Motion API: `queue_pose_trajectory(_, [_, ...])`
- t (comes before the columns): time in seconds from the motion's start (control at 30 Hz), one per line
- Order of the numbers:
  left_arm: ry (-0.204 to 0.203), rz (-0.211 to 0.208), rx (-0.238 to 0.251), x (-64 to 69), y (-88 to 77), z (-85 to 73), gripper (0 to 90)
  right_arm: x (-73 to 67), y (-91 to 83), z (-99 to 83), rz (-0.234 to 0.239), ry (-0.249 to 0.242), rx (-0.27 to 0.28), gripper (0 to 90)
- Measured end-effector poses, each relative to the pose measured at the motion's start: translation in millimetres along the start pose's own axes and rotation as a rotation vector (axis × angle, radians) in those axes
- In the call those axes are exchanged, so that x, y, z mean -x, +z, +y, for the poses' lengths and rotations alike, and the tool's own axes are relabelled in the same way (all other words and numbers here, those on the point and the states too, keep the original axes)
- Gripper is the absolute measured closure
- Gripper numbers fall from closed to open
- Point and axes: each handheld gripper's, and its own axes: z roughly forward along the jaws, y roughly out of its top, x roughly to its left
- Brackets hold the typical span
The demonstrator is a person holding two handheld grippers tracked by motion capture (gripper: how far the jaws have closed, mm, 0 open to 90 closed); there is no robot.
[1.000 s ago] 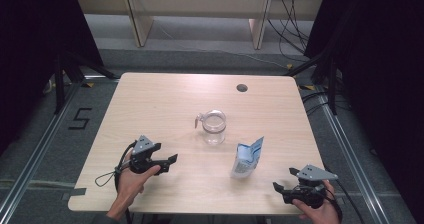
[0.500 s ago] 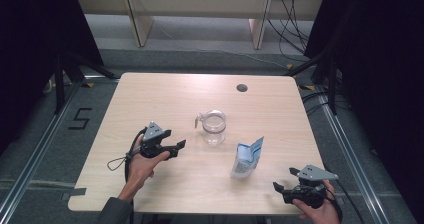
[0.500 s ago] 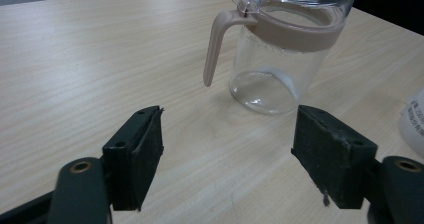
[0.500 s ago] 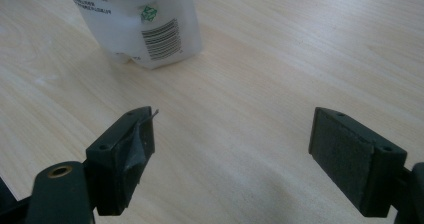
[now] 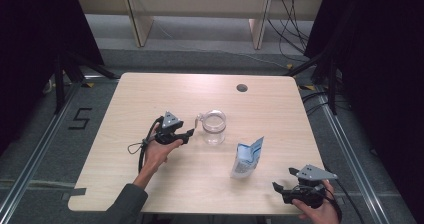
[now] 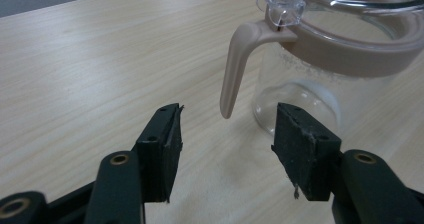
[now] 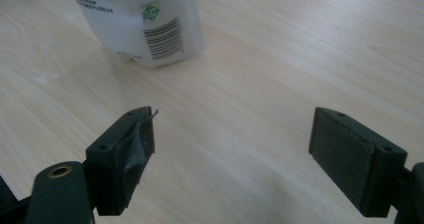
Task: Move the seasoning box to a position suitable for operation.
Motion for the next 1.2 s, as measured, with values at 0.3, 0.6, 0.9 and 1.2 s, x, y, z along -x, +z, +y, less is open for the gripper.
queue_pose_trajectory(0.3, [0.03,0.014,-0.01,3.7,20.0,8.7,53.7,0.6,-0.3,-0.2,-0.005,0.004,0.006,19.2])
queue_pose_trajectory(0.6, [0.063,0.014,-0.019,7.3,31.6,18.2,62.0,3.7,0.5,-0.5,-0.008,-0.011,0.005,19.2])
queue_pose_trajectory(0.9, [0.064,0.028,-0.046,9.4,36.8,22.3,77.2,4.1,0.6,-1.0,-0.004,-0.006,0.005,19.2])
queue_pose_trajectory(1.2, [0.07,0.039,-0.028,11.5,34.2,20.7,83.8,4.2,0.9,-0.9,0.002,-0.001,0.003,19.2])
